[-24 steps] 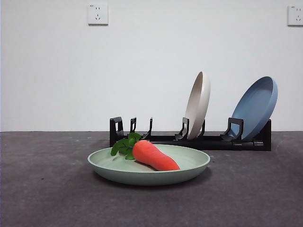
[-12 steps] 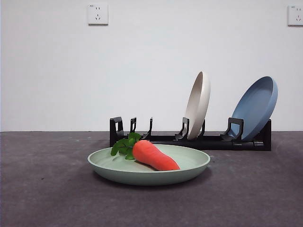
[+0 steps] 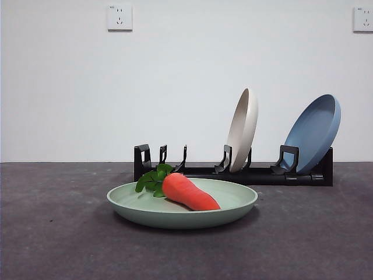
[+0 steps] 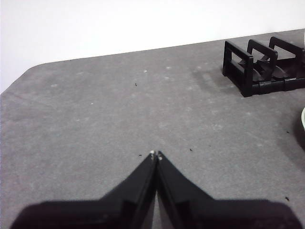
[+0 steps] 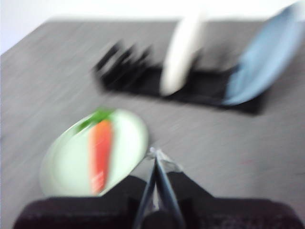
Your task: Take the green plate from the plate rack,put the plate on the table,take the carrot from the table,put the carrot in the plate
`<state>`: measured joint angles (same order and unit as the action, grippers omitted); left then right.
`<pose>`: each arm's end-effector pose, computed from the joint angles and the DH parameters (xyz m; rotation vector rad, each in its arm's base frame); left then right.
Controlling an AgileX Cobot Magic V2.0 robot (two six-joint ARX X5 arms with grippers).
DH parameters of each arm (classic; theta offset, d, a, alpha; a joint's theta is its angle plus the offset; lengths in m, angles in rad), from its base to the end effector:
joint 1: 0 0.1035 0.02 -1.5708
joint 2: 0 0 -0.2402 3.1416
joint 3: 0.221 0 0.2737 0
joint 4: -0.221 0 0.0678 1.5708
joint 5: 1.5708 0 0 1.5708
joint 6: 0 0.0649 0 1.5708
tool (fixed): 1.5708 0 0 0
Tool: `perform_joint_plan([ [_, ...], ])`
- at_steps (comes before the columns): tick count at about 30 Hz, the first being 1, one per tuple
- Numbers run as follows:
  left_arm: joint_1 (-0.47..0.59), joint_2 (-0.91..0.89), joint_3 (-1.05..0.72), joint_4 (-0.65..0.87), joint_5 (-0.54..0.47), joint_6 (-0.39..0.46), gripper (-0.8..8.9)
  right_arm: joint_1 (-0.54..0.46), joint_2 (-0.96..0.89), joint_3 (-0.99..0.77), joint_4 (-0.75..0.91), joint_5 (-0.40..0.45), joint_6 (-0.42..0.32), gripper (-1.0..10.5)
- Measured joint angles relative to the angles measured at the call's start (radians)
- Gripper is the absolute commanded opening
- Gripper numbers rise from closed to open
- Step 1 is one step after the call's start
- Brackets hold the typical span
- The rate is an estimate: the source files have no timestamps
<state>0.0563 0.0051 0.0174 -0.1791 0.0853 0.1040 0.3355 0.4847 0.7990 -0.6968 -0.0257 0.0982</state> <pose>0.1767 0.0044 0.1460 0.0920 0.1647 -0.0376 0.1562 0.0562 0.3055 0.0366 0.3970 0.3377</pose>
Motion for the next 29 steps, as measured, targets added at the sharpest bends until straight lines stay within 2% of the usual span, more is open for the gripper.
perform_joint_plan([
  [4,0.000,0.000,0.000,0.000,0.000,0.000,-0.04,-0.185,-0.119,-0.162,0.181,0.000,-0.032,0.0],
  [8,0.000,0.000,0.000,0.000,0.000,0.000,-0.04,-0.277,-0.243,-0.364,0.367,0.000,-0.033,0.0],
  [12,0.000,0.000,0.000,0.000,0.000,0.000,-0.04,-0.290,-0.352,-0.554,0.485,0.000,-0.027,0.0],
  [16,0.000,0.000,0.000,0.000,0.000,0.000,-0.03,-0.290,-0.422,-0.679,0.488,0.000,-0.018,0.1],
  [29,0.000,0.000,0.000,0.000,0.000,0.000,-0.04,-0.290,-0.480,-0.765,0.473,-0.001,0.007,0.0],
])
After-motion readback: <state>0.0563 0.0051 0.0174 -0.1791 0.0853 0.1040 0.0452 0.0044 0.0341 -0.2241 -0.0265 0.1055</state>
